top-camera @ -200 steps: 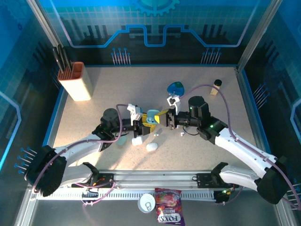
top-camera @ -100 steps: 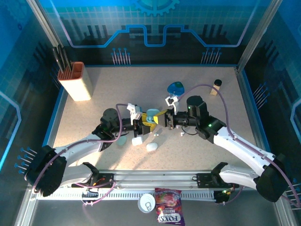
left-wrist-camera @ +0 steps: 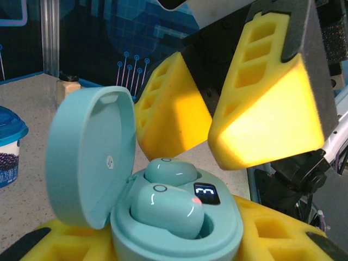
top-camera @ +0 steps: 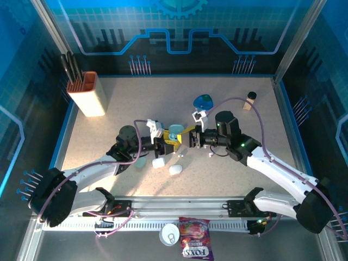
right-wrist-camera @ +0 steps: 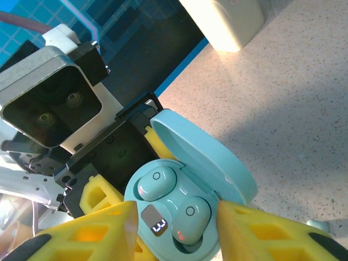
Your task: Insert wireless bluetooth earbuds into charging case
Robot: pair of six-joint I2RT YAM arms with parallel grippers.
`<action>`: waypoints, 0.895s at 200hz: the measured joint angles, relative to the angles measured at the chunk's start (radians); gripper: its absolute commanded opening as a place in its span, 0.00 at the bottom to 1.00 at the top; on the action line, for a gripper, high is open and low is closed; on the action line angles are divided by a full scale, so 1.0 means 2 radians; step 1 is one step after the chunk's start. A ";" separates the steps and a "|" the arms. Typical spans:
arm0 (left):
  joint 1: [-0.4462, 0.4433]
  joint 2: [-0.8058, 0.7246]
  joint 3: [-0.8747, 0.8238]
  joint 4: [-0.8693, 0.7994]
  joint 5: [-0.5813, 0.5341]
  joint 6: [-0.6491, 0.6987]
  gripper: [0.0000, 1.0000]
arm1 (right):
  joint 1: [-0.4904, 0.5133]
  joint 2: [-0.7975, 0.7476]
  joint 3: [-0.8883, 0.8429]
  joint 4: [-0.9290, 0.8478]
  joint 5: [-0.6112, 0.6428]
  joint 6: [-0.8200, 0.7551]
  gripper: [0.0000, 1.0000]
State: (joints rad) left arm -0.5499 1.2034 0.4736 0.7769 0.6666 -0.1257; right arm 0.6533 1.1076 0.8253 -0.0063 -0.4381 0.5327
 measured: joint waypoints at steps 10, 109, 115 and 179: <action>0.000 0.000 0.000 0.002 0.000 0.000 0.39 | 0.000 -0.002 0.000 -0.002 0.003 0.001 0.51; 0.001 -0.001 -0.004 0.030 0.008 0.001 0.39 | -0.020 -0.025 -0.007 0.025 0.019 0.019 0.72; 0.001 -0.001 -0.004 0.030 0.009 0.000 0.39 | -0.020 -0.017 -0.001 0.026 0.015 0.018 0.71; 0.001 -0.001 -0.004 0.029 0.007 0.000 0.39 | -0.016 0.023 0.033 0.043 -0.054 0.003 0.62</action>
State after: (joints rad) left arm -0.5480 1.2022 0.4664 0.8345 0.6815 -0.1257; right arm 0.6209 1.1542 0.8917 0.0792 -0.5453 0.5385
